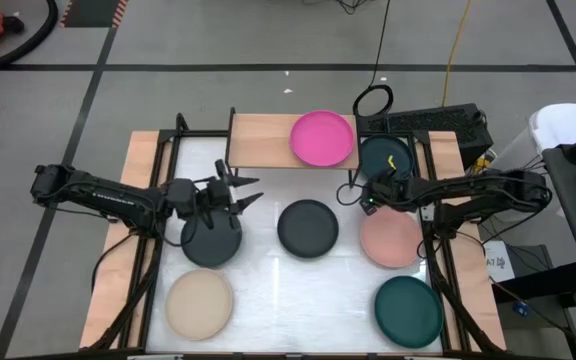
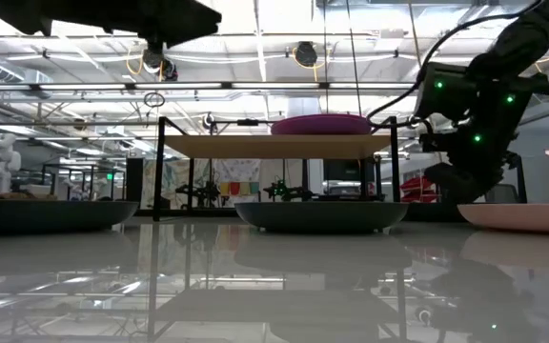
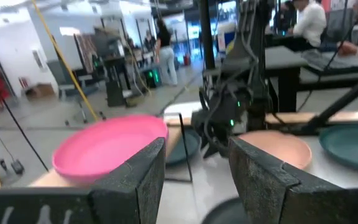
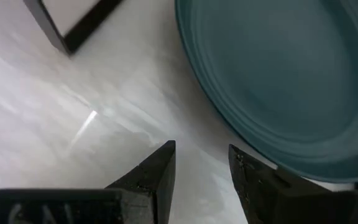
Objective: Place and stack plates onto a shelf
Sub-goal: Stack the top dark green plate on top of the pink plate on the shelf
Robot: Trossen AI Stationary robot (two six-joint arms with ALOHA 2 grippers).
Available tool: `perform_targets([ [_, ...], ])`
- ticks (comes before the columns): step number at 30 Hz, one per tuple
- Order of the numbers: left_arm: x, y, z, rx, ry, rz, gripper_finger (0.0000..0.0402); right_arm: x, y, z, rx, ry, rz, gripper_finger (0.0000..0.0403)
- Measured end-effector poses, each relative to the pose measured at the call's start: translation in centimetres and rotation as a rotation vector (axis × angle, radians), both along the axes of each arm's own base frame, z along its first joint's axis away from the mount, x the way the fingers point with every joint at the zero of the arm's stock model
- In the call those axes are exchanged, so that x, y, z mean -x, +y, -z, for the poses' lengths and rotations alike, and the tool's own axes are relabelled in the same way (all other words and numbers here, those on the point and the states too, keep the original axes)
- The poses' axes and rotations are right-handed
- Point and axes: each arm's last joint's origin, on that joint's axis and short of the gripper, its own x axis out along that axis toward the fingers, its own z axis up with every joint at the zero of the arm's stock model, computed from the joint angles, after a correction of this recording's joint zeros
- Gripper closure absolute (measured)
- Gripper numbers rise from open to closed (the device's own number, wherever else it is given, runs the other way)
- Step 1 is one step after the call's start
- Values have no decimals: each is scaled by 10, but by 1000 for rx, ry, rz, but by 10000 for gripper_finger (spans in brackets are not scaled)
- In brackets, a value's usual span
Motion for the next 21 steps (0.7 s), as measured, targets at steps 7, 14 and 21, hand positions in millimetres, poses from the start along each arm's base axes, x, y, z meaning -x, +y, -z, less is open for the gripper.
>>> perform_targets([
  [7,0,-1,4,20,40,6,220,-6,1,-1,20,-48,-34,273],
  [14,0,-2,8,28,74,9,220,-4,-3,-2,80,57,-127,273],
  [21,0,-2,8,63,66,9,220,1,-11,0,82,90,-99,273],
])
